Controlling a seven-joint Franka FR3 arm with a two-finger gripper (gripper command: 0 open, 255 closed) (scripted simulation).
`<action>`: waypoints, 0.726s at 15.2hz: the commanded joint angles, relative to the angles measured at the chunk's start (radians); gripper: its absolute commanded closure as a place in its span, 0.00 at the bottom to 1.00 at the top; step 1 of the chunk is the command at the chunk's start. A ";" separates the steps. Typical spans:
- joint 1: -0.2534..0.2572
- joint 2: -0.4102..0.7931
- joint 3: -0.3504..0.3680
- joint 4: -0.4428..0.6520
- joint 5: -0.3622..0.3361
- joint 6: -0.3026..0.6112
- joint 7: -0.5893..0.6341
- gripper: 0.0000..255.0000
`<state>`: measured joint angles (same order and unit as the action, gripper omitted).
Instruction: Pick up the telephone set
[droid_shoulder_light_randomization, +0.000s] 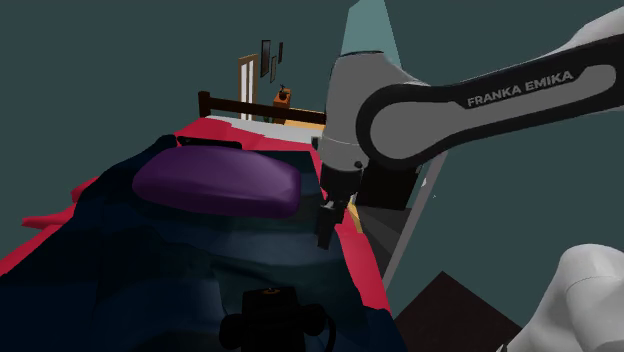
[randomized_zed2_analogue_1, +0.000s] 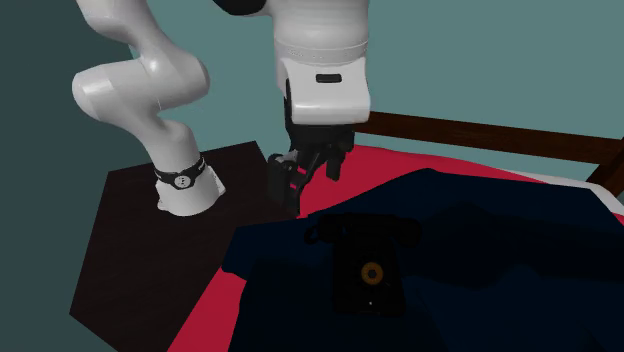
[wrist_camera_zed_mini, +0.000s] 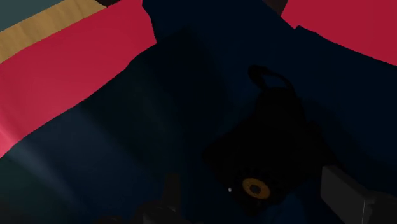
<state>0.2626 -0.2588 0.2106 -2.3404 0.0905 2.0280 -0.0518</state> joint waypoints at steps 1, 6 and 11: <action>0.020 0.053 0.024 0.000 -0.007 0.040 -0.012 0.00; 0.067 0.193 0.082 0.030 -0.043 0.112 -0.029 0.00; 0.116 0.335 0.132 0.068 -0.100 0.174 -0.033 0.00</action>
<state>0.3668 0.0459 0.3314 -2.2861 0.0035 2.1941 -0.0873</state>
